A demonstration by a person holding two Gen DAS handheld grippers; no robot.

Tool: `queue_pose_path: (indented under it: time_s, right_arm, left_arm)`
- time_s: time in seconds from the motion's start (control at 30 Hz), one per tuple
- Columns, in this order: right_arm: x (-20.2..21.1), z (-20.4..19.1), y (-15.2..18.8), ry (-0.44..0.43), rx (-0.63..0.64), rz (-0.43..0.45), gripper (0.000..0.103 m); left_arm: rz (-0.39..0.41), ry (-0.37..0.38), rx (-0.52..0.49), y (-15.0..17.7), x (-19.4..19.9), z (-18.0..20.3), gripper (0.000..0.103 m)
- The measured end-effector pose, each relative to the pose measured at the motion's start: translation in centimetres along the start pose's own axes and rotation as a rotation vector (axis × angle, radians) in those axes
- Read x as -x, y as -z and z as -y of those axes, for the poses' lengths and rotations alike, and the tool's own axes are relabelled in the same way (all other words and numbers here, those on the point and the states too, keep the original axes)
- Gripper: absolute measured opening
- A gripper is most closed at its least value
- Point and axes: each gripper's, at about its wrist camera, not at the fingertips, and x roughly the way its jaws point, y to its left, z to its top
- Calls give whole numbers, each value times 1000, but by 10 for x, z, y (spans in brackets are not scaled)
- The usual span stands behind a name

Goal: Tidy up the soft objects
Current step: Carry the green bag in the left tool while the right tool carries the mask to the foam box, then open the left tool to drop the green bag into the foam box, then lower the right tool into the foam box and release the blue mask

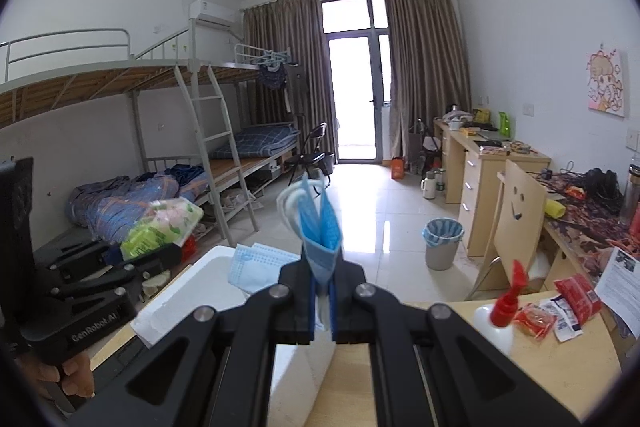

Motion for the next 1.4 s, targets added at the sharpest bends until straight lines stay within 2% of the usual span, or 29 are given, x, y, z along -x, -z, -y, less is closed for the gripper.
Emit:
queue_pose_path:
  time_s: [0.3, 0.43, 0.47, 0.5, 0.57, 0.6, 0.83, 1.07, 1.4]
  right_arm:
    - [-8, 1, -2, 5, -12, -6, 7]
    - [-6, 6, 0, 3, -10, -2, 7]
    - [-6, 6, 0, 6, -12, -2, 7]
    - [-6, 7, 0, 8, -15, -3, 7]
    - [-5, 9, 0, 12, -19, -3, 7]
    - [-5, 10, -1, 14, -20, -2, 7]
    - [-6, 9, -1, 13, -22, -5, 7]
    - [-13, -1, 2, -21, -8, -23, 7]
    - [-21, -24, 0, -73, 25, -48, 7]
  left_arm:
    - [-27, -2, -2, 4, -8, -5, 29]
    - [-42, 11, -5, 6, -14, 0, 37]
    - [-42, 12, -6, 5, -14, 0, 52]
    - [-33, 3, -10, 5, -13, 0, 76]
    - [0, -45, -16, 3, -8, 0, 99]
    - [25, -66, -16, 2, -3, -1, 102]
    - [34, -111, -2, -1, 7, -7, 102]
    - [19, -164, -19, 4, 15, -11, 102]
    - [37, -222, 18, 8, 42, -31, 102]
